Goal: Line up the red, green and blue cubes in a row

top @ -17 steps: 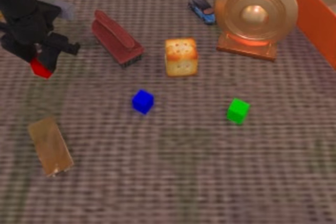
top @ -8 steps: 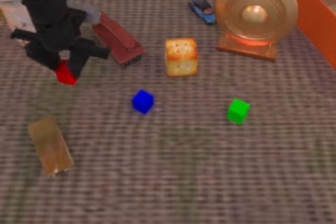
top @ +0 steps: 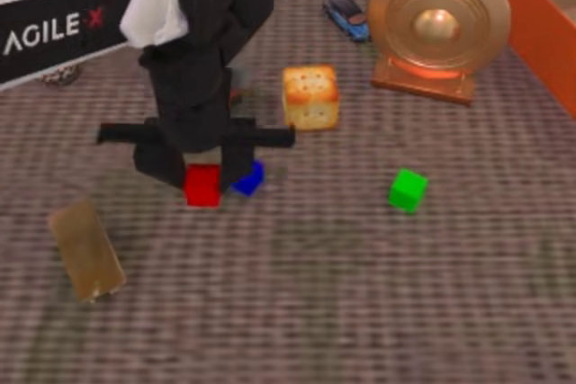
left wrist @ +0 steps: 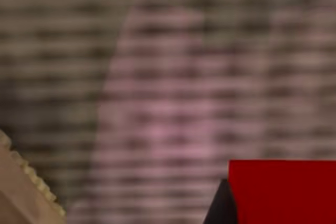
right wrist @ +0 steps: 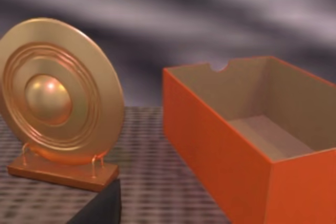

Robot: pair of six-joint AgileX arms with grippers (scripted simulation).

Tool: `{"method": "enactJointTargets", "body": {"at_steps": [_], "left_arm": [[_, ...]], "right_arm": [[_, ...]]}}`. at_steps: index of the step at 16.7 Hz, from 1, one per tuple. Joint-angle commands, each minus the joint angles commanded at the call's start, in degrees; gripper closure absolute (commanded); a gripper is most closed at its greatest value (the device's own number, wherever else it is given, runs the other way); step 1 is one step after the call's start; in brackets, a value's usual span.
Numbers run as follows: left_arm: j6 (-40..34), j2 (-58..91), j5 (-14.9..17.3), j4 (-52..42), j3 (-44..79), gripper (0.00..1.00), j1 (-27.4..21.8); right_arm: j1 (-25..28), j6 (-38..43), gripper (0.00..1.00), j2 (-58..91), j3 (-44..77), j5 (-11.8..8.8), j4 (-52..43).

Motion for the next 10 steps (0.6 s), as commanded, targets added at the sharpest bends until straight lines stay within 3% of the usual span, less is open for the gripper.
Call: {"method": "enactJointTargets", "body": {"at_steps": [4, 10], "left_arm": [[-8.81, -3.87, -0.59, 1.11, -4.06, 1.0, -5.51], [-9.37, -4.0, -0.59, 1.35, -4.45, 1.0, -5.81]], "right_arm": [[0.0, 0.0, 0.0, 0.0, 0.0, 0.0, 0.0], [0.0, 0.0, 0.0, 0.0, 0.0, 0.0, 0.0]]}}
